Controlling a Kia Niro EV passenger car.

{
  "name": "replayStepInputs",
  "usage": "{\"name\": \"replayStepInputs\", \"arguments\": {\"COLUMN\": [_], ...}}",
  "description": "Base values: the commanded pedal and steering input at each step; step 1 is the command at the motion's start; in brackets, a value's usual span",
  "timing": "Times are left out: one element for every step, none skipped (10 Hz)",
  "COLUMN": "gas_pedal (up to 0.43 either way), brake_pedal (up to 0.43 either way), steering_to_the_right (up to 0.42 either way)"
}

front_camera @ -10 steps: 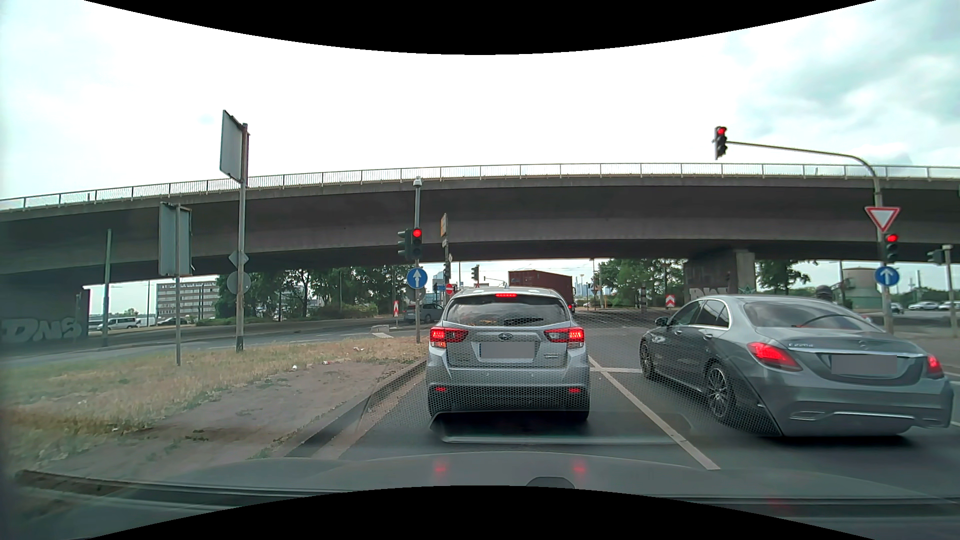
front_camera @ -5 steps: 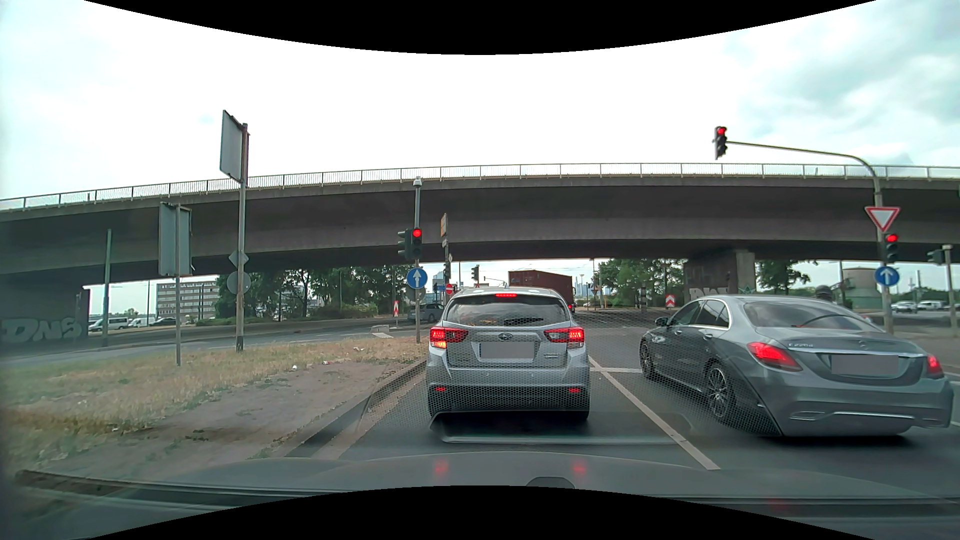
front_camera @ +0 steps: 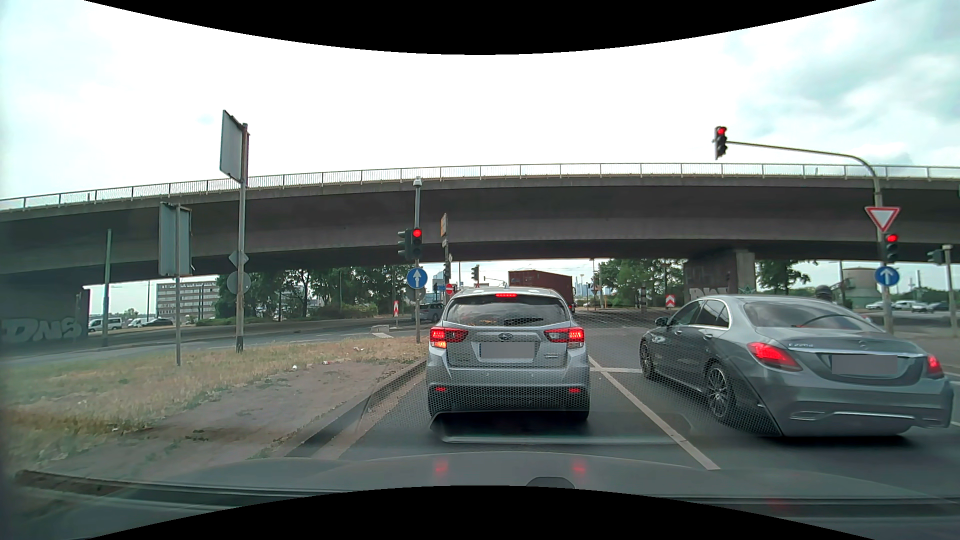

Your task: Follow the waypoints while adhering to traffic rules and regulations

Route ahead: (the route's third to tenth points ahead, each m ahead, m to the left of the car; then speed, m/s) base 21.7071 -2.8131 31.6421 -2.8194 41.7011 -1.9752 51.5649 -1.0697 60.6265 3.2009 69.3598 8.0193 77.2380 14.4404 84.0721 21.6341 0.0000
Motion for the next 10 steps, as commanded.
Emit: {"name": "replayStepInputs", "arguments": {"gas_pedal": [0.0,0.0,0.0,0.0,0.0,0.0,0.0,0.0,0.0,0.0], "brake_pedal": [0.256,0.256,0.256,0.256,0.256,0.256,0.256,0.256,0.256,0.256], "steering_to_the_right": [-0.001,-0.001,-0.001,-0.001,-0.001,-0.001,-0.001,-0.001,-0.001,-0.001]}}
